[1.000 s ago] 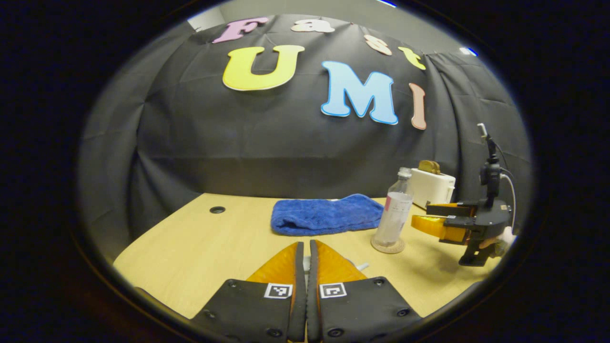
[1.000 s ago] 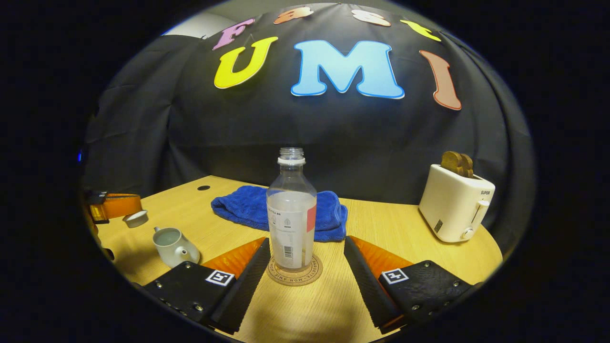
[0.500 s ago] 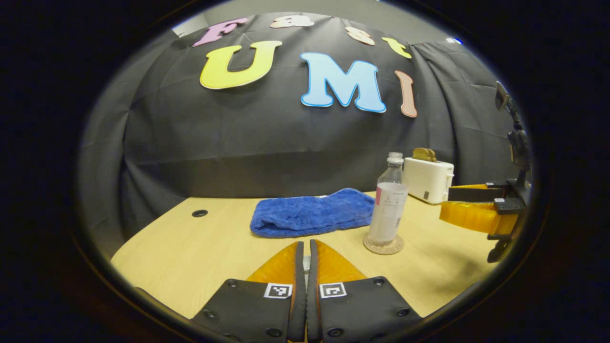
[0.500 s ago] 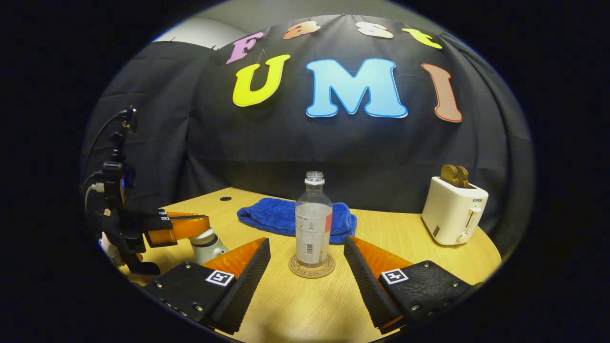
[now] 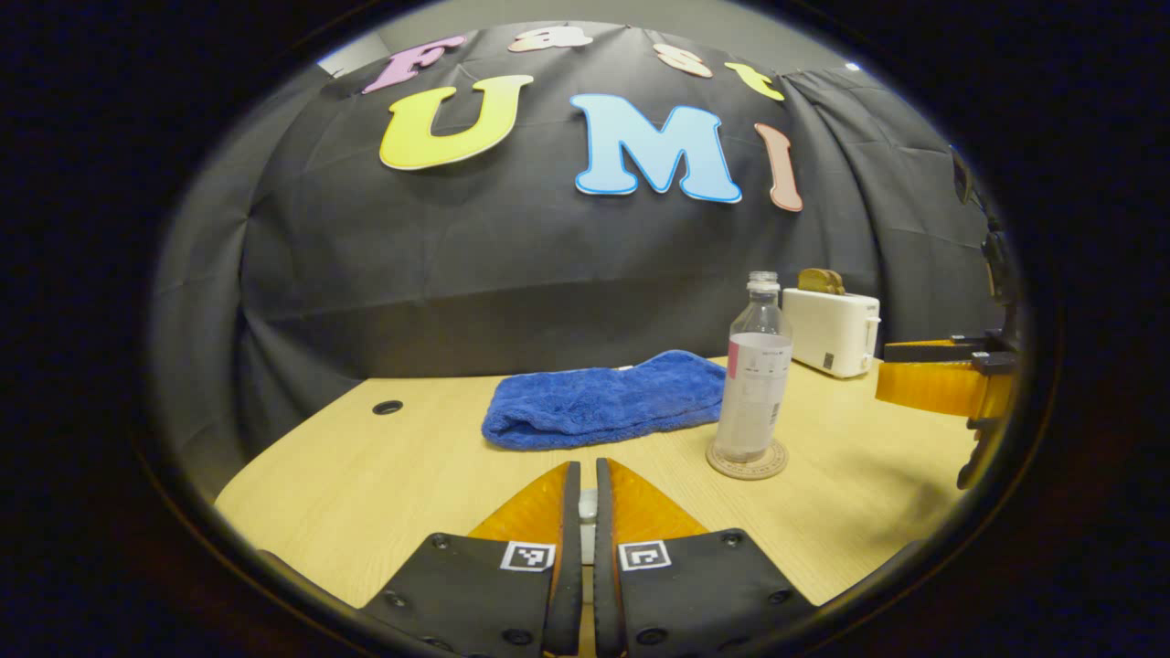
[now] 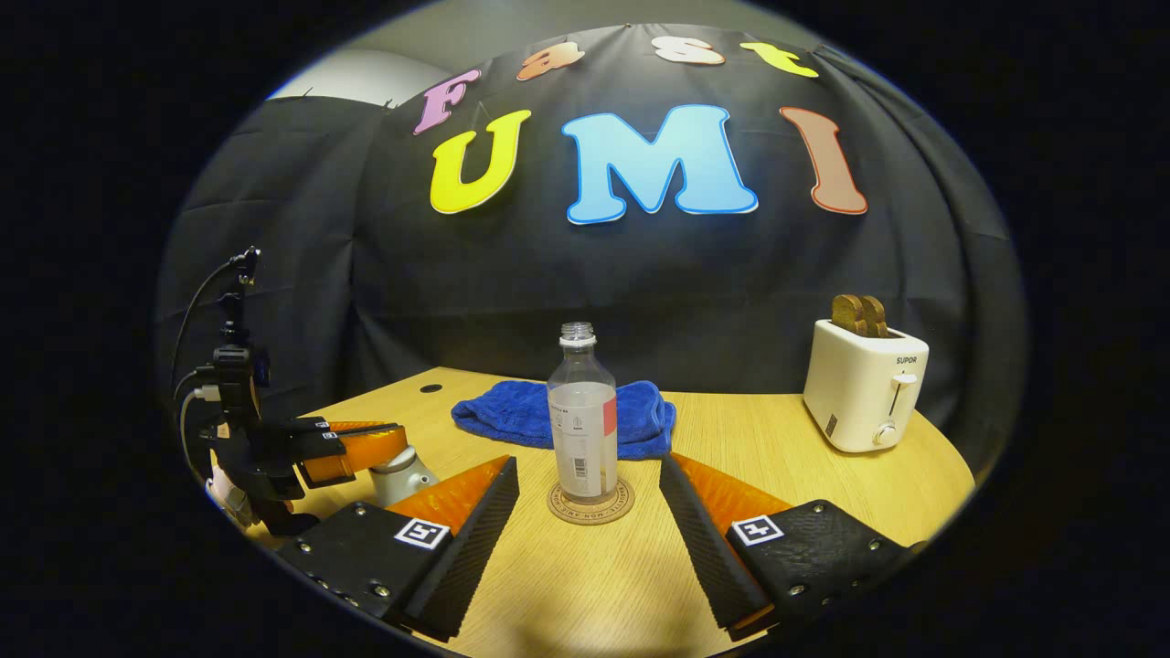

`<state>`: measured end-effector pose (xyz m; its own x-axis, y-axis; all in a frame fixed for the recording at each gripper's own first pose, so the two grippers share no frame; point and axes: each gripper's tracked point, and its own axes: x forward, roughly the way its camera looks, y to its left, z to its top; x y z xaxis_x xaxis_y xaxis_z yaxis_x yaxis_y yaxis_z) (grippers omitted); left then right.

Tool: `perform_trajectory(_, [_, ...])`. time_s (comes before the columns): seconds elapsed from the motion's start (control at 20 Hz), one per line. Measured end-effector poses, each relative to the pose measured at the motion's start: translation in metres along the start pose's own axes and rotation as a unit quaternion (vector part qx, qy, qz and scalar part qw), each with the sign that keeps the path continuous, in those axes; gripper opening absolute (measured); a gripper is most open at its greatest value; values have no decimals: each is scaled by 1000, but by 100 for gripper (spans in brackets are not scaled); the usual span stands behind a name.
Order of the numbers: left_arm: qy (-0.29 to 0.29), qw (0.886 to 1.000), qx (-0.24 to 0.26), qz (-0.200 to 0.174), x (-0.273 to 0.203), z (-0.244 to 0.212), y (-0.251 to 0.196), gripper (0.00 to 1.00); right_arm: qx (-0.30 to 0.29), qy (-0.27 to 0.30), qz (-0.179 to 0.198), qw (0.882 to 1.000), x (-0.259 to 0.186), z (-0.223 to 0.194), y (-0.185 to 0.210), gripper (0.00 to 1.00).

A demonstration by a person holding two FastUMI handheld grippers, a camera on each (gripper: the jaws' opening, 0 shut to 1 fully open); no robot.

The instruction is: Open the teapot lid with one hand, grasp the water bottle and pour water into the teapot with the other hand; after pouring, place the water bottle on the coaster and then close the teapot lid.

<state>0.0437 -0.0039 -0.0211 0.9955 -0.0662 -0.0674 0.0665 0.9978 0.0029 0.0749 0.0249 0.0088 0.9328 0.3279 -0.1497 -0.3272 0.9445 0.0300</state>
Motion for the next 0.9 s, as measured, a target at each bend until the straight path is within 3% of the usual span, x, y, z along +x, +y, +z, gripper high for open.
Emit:
perform_trajectory(0.15, [0, 1000, -4, 0, -3, 0, -3, 19, 1, -2, 1, 1000, -4, 1, 3, 96])
perform_trajectory(0.4, [-19, 1000, -10, -2, -25, 15, -6, 19, -6, -17, -3, 1000, -20, 7, 18, 96])
perform_trajectory(0.75, [-59, 998, 2, -12, -85, 46, -21, 17, -9, -36, -2, 999, -48, 14, 46, 96])
perform_trajectory(0.8, [-63, 998, 3, -12, -97, 49, -23, 17, -10, -39, -2, 999, -55, 14, 51, 93])
perform_trajectory(0.9, [-72, 997, 6, -14, -120, 53, -29, 17, -14, -46, -8, 999, -67, 15, 57, 96])
